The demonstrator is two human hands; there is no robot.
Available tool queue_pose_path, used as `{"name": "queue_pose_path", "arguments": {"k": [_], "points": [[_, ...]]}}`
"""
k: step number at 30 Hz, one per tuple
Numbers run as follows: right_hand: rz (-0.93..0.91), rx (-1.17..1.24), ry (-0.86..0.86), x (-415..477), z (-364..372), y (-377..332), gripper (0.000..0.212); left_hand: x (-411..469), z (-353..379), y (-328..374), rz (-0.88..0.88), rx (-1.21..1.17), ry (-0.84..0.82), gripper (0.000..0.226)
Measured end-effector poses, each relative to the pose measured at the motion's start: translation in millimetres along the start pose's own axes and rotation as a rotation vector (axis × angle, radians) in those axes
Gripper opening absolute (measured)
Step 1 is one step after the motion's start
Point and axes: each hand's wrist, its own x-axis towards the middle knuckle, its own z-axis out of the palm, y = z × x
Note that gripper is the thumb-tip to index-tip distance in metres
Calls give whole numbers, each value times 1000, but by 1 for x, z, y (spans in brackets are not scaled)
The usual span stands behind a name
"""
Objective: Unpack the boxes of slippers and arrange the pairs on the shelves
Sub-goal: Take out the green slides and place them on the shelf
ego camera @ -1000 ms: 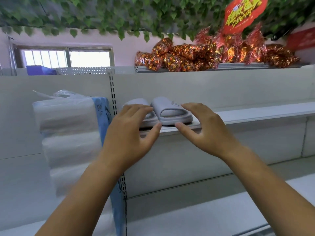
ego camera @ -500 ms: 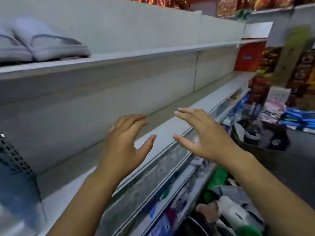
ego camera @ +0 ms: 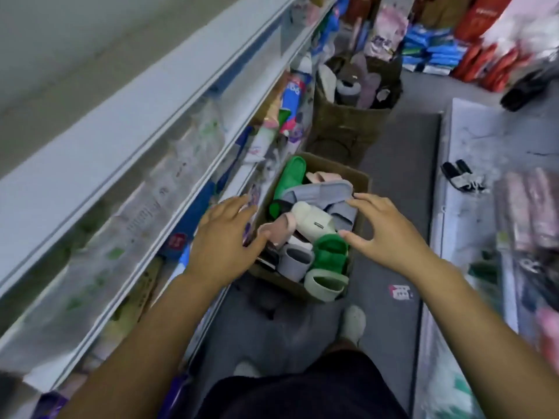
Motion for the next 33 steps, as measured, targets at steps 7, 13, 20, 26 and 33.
{"name": "queue_pose_path", "arguments": {"k": [7,13,20,26,33], "points": [[184,216,-329,24,65,87,60,-3,106,37,-199,-124,-280,76],[201,301,-548,84,109,140,68,13,157,77,-549,-267,-314,77],[60,297,-711,117,156,167,49,18,239,115,-775,-331,-378,70],[-24,192,-747,140,175,177,31,4,267,132,-863,-366,-501,63],[-106,301,-480,149,118,183,22,3,268,123,-950,-469,-458,57]]}}
